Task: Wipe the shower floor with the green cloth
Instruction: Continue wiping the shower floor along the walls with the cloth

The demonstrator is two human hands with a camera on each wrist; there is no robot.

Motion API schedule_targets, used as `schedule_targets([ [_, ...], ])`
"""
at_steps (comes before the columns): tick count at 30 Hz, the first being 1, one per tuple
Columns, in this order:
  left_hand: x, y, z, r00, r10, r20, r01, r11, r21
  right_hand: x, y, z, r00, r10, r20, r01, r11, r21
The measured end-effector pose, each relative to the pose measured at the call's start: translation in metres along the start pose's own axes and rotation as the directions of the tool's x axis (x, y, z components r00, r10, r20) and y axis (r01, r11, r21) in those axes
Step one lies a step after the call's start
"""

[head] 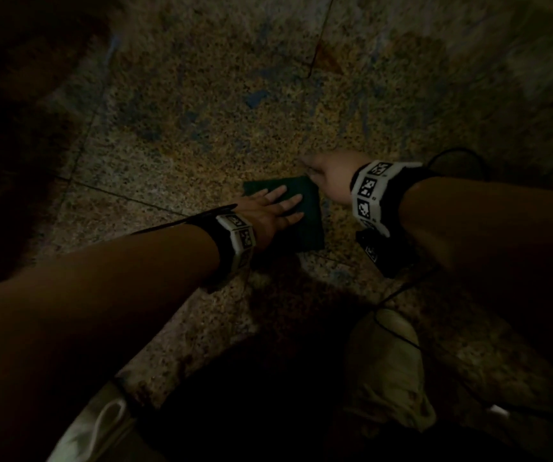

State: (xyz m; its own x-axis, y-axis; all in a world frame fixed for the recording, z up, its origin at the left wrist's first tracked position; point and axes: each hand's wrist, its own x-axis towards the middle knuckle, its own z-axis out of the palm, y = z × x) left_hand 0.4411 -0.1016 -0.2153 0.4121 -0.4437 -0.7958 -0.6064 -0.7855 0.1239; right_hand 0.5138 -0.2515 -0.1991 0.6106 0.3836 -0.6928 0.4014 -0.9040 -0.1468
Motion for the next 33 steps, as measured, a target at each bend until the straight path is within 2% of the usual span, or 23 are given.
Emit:
schedule_targets([
  [2,-0.015,-0.007,0.01,0.997,-0.064,-0.046,0.057,0.989,-0.135,-0.002,0.004,-0.001,0.998,-0.052,-0.018,0.051,0.998,-0.046],
  [3,-0.023,-0.012,0.016,0.988,-0.142,-0.063,0.126,0.968,-0.215,-0.004,0.005,0.0,0.997,-0.078,-0.025,0.076,0.994,-0.075],
  [6,-0.047,-0.033,0.037,0.915,-0.402,0.019,0.38,0.847,-0.372,-0.012,-0.005,0.001,0.971,-0.24,-0.02,0.231,0.951,-0.206],
  [8,-0.055,-0.041,0.048,0.88,-0.464,0.101,0.465,0.8,-0.379,-0.017,-0.02,0.007,0.943,-0.329,0.046,0.329,0.905,-0.268],
  [10,-0.056,-0.041,0.052,0.883,-0.456,0.108,0.464,0.817,-0.341,-0.019,-0.034,0.019,0.935,-0.331,0.129,0.354,0.892,-0.28],
  [13,-0.045,-0.046,0.051,0.875,-0.476,0.089,0.474,0.803,-0.362,-0.017,-0.044,0.045,0.953,-0.24,0.183,0.274,0.941,-0.198],
  [17,-0.029,-0.047,0.04,0.859,-0.495,0.132,0.498,0.749,-0.437,-0.023,-0.047,0.07,0.982,-0.165,0.092,0.175,0.978,-0.117],
  [19,-0.02,-0.043,0.038,0.857,-0.505,0.101,0.498,0.763,-0.413,-0.032,-0.045,0.08,0.989,-0.126,0.073,0.131,0.989,-0.068],
  [24,-0.004,-0.037,0.042,0.865,-0.502,-0.007,0.465,0.806,-0.365,-0.063,-0.04,0.105,0.99,0.033,0.137,-0.038,0.999,0.035],
  [29,-0.004,-0.04,0.05,0.868,-0.489,-0.085,0.442,0.84,-0.314,-0.058,-0.044,0.1,0.984,0.103,0.142,-0.12,0.986,0.114],
  [33,-0.003,-0.04,0.048,0.87,-0.488,-0.074,0.447,0.842,-0.302,-0.037,-0.041,0.08,0.967,0.234,0.096,-0.249,0.949,0.195],
])
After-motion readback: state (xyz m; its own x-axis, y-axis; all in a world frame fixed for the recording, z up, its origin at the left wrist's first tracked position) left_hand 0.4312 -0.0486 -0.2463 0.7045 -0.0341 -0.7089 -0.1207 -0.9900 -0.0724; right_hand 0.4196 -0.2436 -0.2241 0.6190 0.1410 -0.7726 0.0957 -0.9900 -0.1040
